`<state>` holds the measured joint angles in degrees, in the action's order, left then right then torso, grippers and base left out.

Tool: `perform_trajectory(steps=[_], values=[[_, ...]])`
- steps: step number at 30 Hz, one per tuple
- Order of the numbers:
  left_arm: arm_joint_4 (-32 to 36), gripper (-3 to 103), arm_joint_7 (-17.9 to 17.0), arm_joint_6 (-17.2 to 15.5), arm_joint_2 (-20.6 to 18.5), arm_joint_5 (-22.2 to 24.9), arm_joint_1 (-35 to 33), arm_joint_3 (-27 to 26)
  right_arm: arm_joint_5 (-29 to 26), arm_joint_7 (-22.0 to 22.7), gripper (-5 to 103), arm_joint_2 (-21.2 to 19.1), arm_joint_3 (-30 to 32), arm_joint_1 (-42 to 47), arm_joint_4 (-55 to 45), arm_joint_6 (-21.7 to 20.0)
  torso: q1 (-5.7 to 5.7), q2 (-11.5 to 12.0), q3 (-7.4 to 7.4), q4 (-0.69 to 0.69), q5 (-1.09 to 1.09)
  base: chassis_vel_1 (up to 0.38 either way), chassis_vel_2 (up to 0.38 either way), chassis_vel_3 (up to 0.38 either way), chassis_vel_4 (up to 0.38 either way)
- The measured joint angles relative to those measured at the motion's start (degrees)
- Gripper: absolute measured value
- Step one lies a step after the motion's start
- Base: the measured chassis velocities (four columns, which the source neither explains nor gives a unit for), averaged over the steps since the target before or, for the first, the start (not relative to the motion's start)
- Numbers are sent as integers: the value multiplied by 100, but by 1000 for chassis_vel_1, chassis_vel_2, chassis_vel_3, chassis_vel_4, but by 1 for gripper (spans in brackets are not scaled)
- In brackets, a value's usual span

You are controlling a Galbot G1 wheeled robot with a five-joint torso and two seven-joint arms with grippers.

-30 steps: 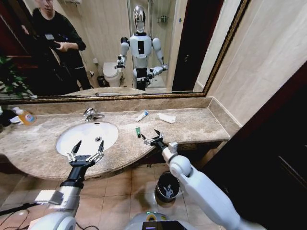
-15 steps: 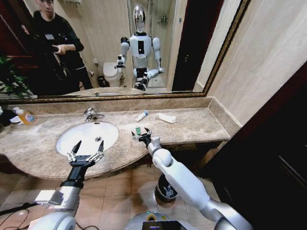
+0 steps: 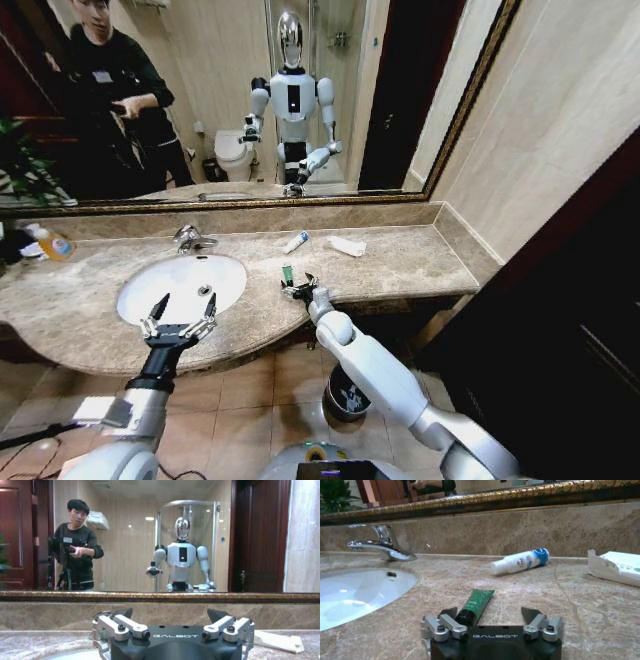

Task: Pick up the trash from the sink and place it in the trash bin.

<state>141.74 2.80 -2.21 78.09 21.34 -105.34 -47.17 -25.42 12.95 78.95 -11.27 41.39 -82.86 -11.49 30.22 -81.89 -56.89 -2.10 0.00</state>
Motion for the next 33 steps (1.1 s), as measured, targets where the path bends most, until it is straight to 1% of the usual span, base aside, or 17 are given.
perform_trajectory(steps=[1, 5, 7, 8, 11, 14, 16, 17, 20, 22, 25, 26, 27, 29, 30, 32, 33], values=[[0, 100, 0, 0, 0, 0, 0, 0, 0, 0, 88, 0, 0, 0, 0, 0, 0, 0, 0, 0, 0, 0, 0, 0, 0], [0, 100, 0, 0, 0, 0, 0, 0, 20, 1, 73, -39, -6, 50, -120, -7, 0, 0, 0, -1, 0, 0, 0, 0, 0], [0, 100, 0, 0, 0, 0, 0, 0, 25, 2, 73, -53, -12, 60, -152, -10, 0, 0, 0, -1, 0, 0, 0, 0, 0], [0, 100, 0, 0, 0, 0, 0, 0, 41, 13, 65, -87, -32, 80, -251, -14, 0, 0, -1, 0, 0, 0, 0, 0, 0], [0, 100, 0, 0, 0, 0, 0, 0, 80, 20, 61, -125, -56, 99, -349, -15, 0, 0, -1, -1, 0, 0, 0, 0, 0], [0, 100, 0, 0, 0, 0, 0, 0, 96, 38, 49, -169, -75, 107, -472, -25, 0, 0, 0, 0, 0, 0, 0, 0, 0], [0, 100, 0, 0, 0, 0, 0, 0, 91, 41, 49, -181, -79, 107, -498, -35, 0, 0, -1, -1, 0, 0, 0, 0, 0], [0, 100, 0, 0, 0, 0, 0, 0, 90, 42, 40, -191, -88, 102, -506, -51, 0, 0, -1, 0, 0, 0, 0, 0, 0], [0, 100, 0, 0, 0, 0, 0, 0, 90, 42, 37, -191, -110, 89, -502, -57, 0, 0, -1, -1, 0, 0, 0, 0, 0], [0, 100, 0, 0, 0, 0, 0, 0, 90, 42, 29, -193, -151, 93, -507, -95, 0, 0, -1, -1, 0, 0, 0, 0, 0], [0, 100, 0, 0, 0, 0, 0, 0, 84, 42, 25, -206, -200, 102, -535, -146, 0, 0, 0, -1, 0, 0, 0, 0, 0], [0, 100, 0, 0, 0, 0, 0, 0, 68, 45, 18, -216, -219, 102, -550, -169, 0, 0, 0, -1, 0, 0, 0, 0, 0], [0, 100, 0, 0, 0, 0, 0, 0, 68, 45, 18, -216, -219, 102, -550, -169, 0, 0, 0, -1, 0, 0, 0, 0, 0], [0, 100, 0, 0, 0, 0, 0, 0, 39, 58, 9, -255, -260, 98, -578, -205, 0, 0, 0, -1, 0, 0, 0, 0, 0], [0, 100, 0, 0, 0, 0, 0, 0, 39, 58, 9, -255, -260, 98, -578, -205, 0, 0, 0, -1, 0, 0, 0, 0, 0], [0, 100, 0, 0, 0, 0, 0, 0, 38, 75, 3, -299, -291, 87, -600, -252, 0, 0, 0, -1, 0, 0, 0, 0, 0], [0, 100, 0, 0, 0, 0, 0, 0, 38, 75, 3, -299, -291, 87, -600, -252, 0, 0, 0, -1, 0, 0, 0, 0, 0]])
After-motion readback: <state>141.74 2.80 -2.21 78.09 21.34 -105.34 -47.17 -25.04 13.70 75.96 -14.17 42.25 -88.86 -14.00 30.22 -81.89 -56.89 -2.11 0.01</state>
